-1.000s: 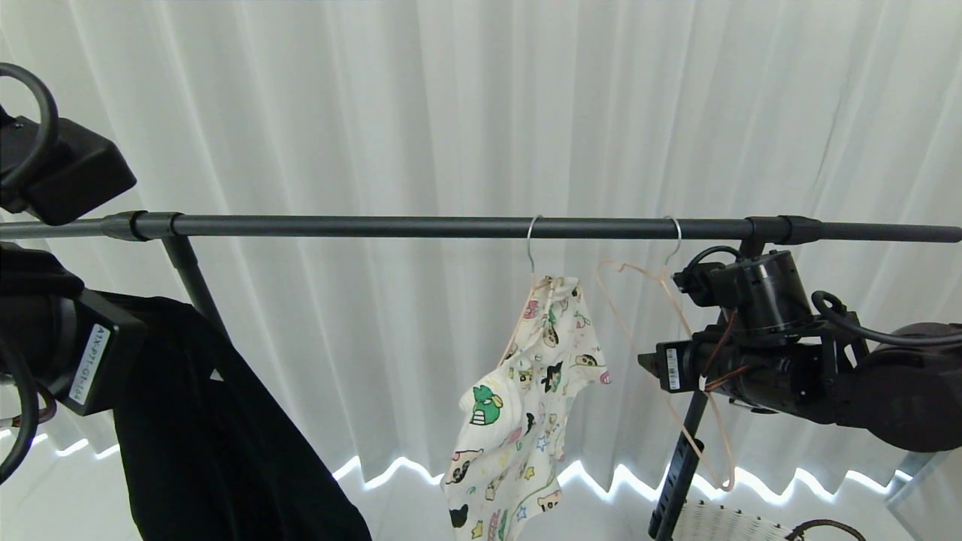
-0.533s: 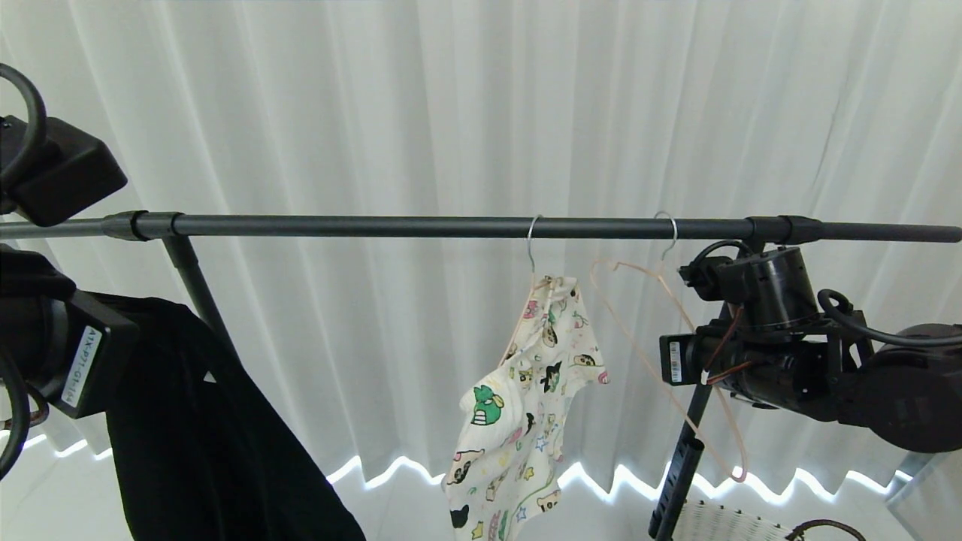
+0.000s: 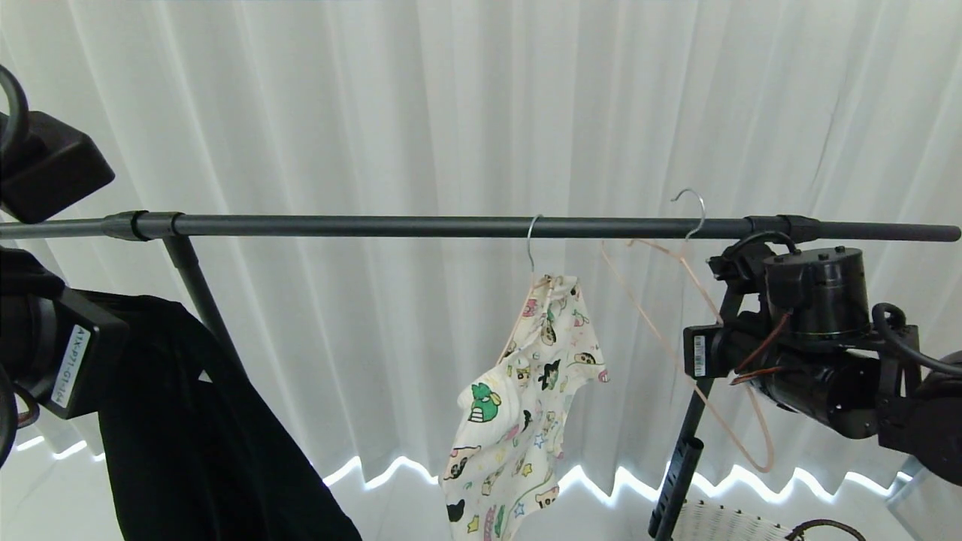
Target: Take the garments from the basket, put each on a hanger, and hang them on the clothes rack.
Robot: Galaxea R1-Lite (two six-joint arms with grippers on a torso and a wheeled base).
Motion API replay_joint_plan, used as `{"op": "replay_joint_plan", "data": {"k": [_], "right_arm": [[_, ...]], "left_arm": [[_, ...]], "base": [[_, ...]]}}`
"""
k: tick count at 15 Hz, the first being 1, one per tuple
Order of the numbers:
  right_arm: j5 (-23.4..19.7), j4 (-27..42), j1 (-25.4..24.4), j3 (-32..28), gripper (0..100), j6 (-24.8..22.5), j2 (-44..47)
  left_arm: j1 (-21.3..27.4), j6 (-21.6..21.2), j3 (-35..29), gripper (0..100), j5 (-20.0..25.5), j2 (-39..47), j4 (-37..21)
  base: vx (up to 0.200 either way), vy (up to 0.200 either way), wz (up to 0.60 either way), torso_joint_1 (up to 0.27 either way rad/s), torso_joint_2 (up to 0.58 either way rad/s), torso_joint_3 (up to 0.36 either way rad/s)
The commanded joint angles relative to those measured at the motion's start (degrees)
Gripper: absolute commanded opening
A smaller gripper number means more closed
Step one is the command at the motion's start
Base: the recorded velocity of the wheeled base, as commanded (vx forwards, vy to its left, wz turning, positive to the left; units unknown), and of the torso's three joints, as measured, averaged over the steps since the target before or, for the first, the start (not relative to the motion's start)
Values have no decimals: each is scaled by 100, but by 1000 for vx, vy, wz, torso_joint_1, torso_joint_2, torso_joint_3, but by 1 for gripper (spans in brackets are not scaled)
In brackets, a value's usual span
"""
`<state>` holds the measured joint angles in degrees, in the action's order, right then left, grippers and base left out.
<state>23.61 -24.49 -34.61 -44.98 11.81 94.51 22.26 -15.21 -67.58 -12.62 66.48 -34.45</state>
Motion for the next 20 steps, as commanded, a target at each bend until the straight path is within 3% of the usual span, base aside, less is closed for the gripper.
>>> {"op": "replay_joint_plan", "data": {"k": [1,4,9,20], "right_arm": [[3,-82,-55,306,0,-118,-434],[3,-82,-107,640,0,-338,-944],[-50,-56,-415,1176,0,-434,-1735],[-94,-47,-1065,1343,0,-390,-2227]], "left_arm": [[-2,1,-9,0,-4,-29,0],[-2,-17,-9,0,-4,-82,0],[-2,-25,-9,0,-4,-117,0],[-2,-8,105,0,-4,-73,0]], "base": [[0,0,0,0,0,0],[0,0,0,0,0,0],[-200,0,0,8,8,3],[-182,0,0,0,0,4]]}}
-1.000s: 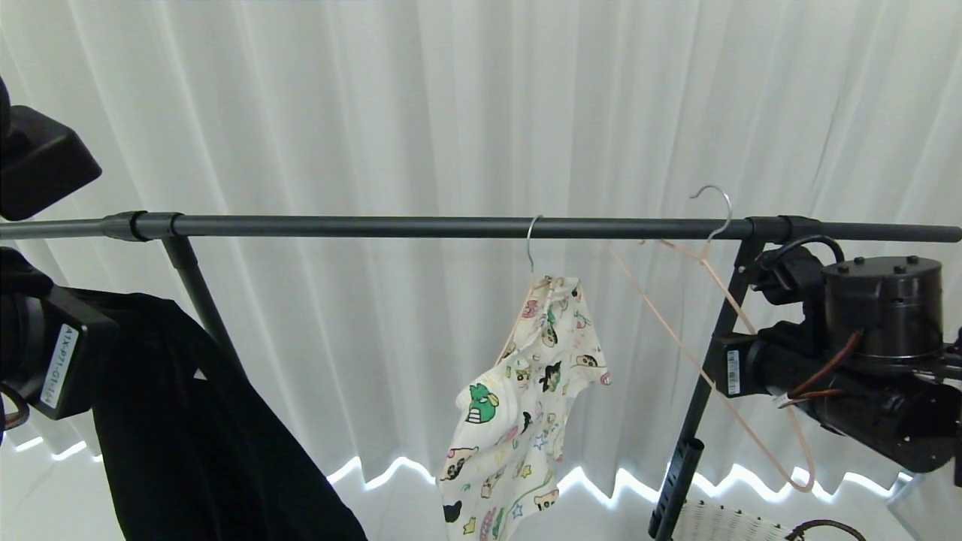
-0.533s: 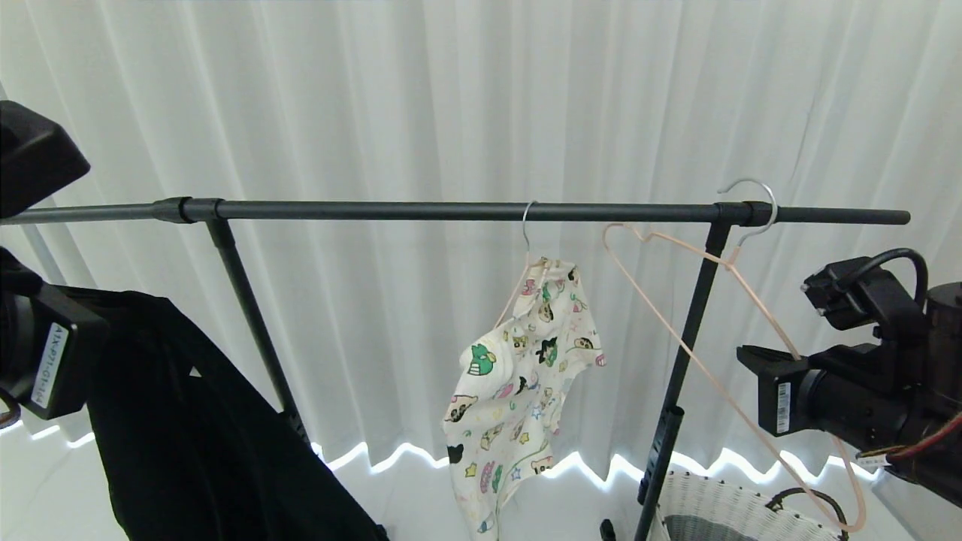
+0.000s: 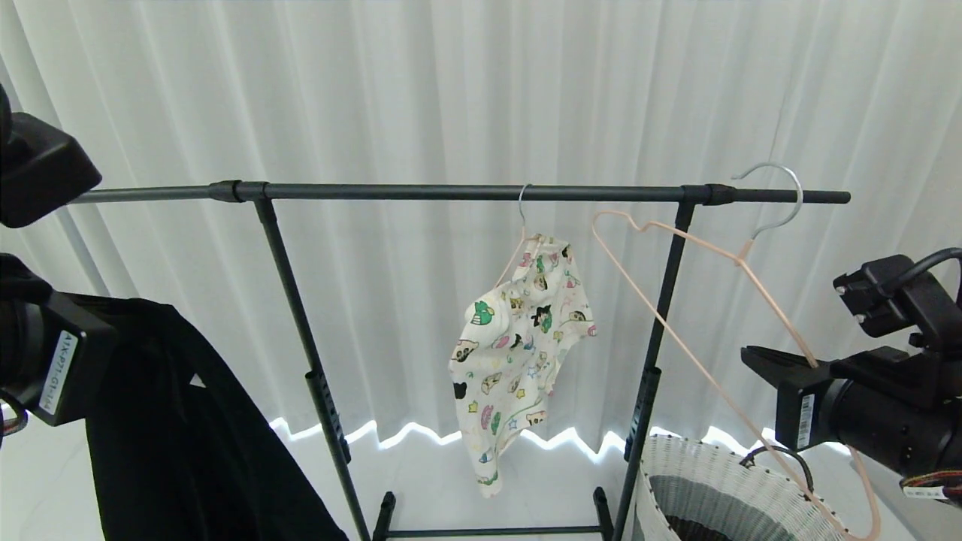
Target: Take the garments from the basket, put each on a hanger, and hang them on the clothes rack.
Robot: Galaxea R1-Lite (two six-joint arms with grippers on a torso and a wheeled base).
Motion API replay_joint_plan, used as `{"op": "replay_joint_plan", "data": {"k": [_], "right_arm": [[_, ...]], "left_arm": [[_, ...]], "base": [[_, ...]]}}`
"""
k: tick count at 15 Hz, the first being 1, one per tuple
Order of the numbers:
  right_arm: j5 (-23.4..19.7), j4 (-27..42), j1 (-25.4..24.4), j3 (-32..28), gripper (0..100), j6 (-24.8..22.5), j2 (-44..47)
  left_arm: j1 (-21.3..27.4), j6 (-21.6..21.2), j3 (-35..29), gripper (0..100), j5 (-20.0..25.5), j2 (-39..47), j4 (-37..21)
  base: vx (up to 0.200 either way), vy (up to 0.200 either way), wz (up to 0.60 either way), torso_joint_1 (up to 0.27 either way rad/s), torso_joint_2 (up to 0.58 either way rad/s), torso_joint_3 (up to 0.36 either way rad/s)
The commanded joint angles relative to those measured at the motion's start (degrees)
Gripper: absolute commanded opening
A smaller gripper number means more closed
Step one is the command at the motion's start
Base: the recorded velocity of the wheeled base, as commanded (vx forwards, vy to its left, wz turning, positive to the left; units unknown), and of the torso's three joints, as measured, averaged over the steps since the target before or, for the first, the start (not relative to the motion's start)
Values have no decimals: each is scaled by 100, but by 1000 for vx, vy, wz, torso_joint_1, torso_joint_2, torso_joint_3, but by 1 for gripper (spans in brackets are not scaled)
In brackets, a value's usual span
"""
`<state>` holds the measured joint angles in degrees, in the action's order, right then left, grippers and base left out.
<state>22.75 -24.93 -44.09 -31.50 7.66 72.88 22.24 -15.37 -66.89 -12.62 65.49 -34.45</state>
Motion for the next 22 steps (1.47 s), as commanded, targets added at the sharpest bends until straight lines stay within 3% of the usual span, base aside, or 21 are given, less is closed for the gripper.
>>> {"op": "replay_joint_plan", "data": {"k": [1,3,5,7,9,13,18,22], "right_arm": [[-51,-3,-302,-5,0,69,-124],[-121,6,-873,4,0,386,-186],[-130,85,-1673,-5,0,781,-177],[-218,190,-2464,-5,0,1098,-160],[-350,190,-2921,4,0,1221,-160],[-491,190,-3431,4,0,1291,-177],[-1106,252,-3457,4,0,1291,-151],[-1334,252,-3448,4,0,1291,-133]], "left_arm": [[0,8,71,0,5,25,0],[53,8,132,0,330,25,0],[35,26,211,0,1060,78,0],[35,254,229,0,1244,298,0],[35,737,247,0,1244,570,325],[53,1186,273,0,1323,799,720],[53,1194,264,0,1552,755,747],[53,1300,264,0,1561,755,905]], "base": [[0,0,0,0,0,0],[0,0,0,0,0,0],[0,0,0,0,0,0],[0,0,0,0,0,0],[0,0,0,0,0,0],[0,0,0,0,0,0],[0,0,0,0,0,0],[0,0,0,0,0,0]]}}
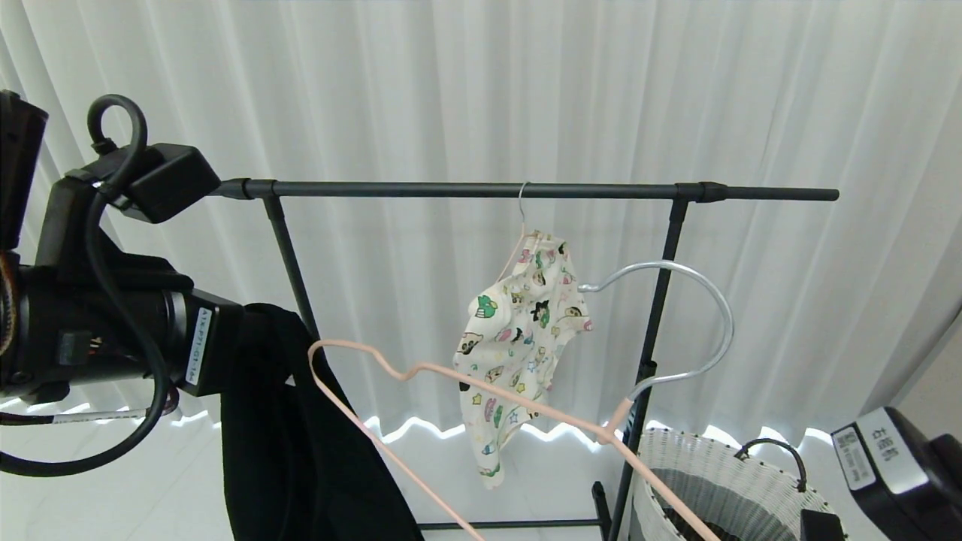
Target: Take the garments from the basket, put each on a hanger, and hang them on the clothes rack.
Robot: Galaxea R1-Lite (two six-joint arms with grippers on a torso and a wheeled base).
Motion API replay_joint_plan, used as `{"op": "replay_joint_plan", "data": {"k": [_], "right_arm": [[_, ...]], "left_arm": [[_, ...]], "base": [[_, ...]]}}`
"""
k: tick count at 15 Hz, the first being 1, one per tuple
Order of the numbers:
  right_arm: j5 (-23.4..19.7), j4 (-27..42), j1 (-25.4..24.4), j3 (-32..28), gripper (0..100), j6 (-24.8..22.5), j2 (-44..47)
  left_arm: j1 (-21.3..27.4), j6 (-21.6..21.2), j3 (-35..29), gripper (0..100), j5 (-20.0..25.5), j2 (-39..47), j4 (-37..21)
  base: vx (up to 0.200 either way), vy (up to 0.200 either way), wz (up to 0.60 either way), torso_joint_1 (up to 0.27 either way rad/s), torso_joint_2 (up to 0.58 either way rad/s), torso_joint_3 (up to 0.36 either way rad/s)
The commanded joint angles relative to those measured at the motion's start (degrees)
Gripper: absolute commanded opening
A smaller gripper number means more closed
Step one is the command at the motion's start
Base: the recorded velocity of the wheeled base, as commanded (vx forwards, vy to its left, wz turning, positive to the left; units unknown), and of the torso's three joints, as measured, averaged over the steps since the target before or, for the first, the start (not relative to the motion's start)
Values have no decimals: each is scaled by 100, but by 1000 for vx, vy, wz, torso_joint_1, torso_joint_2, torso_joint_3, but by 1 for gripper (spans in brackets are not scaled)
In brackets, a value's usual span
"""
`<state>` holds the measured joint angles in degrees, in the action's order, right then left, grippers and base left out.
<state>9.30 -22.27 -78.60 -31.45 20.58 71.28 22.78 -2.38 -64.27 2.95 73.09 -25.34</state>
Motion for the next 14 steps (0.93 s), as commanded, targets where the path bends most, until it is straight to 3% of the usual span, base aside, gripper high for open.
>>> {"op": "replay_joint_plan", "data": {"k": [1,4,10,14], "right_arm": [[-34,74,3,-1,0,-10,18],[-34,179,3,-28,0,-27,-61],[-315,329,3,-247,0,-63,106],[-315,258,328,-309,0,-63,457]], "left_arm": [[-37,9,11,0,-14,56,65],[-354,-35,195,0,-40,152,311],[-292,0,195,0,-31,100,320],[-64,9,380,0,4,-278,320]], "base": [[0,0,0,0,0,0],[0,0,0,0,0,0],[0,0,0,0,0,0],[0,0,0,0,0,0]]}}
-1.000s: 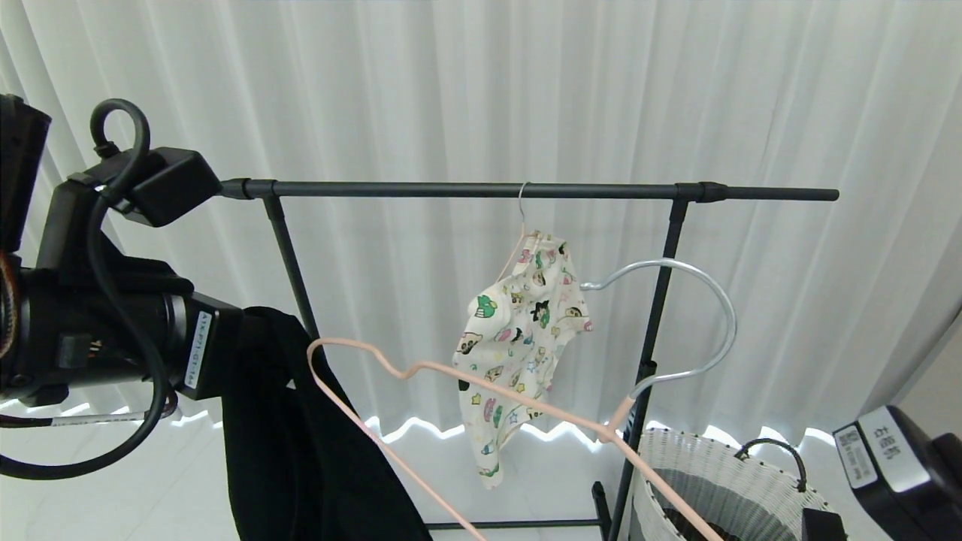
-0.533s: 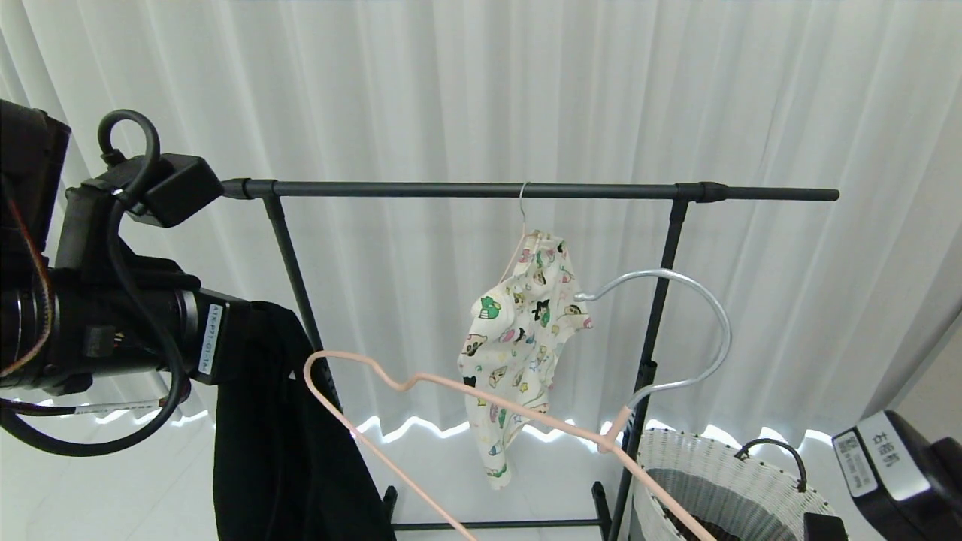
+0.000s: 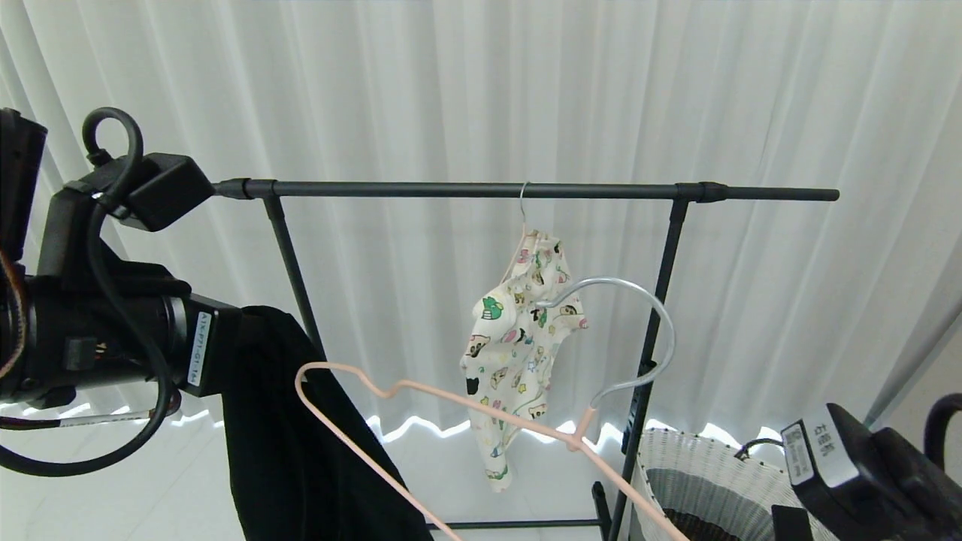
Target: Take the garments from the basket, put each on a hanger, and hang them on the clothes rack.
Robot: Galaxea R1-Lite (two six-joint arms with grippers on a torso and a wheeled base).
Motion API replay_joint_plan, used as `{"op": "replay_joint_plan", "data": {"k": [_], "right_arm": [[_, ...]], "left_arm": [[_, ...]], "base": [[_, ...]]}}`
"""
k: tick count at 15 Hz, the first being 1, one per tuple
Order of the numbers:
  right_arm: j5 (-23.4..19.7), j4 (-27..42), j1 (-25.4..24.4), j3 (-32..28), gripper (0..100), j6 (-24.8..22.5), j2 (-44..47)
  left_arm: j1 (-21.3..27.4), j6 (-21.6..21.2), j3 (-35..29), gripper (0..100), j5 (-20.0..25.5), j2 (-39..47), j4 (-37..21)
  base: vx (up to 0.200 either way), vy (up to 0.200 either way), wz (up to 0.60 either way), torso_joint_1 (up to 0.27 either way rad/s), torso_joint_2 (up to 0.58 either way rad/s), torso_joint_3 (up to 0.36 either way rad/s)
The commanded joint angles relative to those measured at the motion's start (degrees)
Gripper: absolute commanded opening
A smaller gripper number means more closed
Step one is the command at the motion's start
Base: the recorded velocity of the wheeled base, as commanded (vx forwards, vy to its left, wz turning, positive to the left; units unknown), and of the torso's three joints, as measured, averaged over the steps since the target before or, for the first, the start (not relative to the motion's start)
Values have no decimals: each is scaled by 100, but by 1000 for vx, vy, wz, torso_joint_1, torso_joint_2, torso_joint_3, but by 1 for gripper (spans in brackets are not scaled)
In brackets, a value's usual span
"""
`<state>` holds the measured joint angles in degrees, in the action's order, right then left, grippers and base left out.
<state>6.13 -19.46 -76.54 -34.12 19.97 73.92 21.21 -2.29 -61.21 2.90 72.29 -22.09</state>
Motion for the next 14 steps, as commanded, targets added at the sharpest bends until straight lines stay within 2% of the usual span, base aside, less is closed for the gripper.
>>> {"op": "replay_joint_plan", "data": {"k": [1,3,5,8,14], "right_arm": [[2,-41,254,-68,0,-10,237],[-51,-41,360,-191,0,-10,245],[-376,-23,333,-323,0,-37,219],[-596,12,324,-402,0,-248,245],[-657,-6,351,-561,0,-257,614]], "left_arm": [[173,1,127,0,9,-277,-6],[261,1,153,0,9,-312,-6],[278,-17,136,0,61,-259,-6],[278,-52,136,0,167,-242,-6],[709,-26,74,0,316,-303,3]], "base": [[0,0,0,0,0,0],[0,0,0,0,0,0],[0,0,0,0,0,0],[0,0,0,0,0,0],[0,0,0,0,0,0]]}}
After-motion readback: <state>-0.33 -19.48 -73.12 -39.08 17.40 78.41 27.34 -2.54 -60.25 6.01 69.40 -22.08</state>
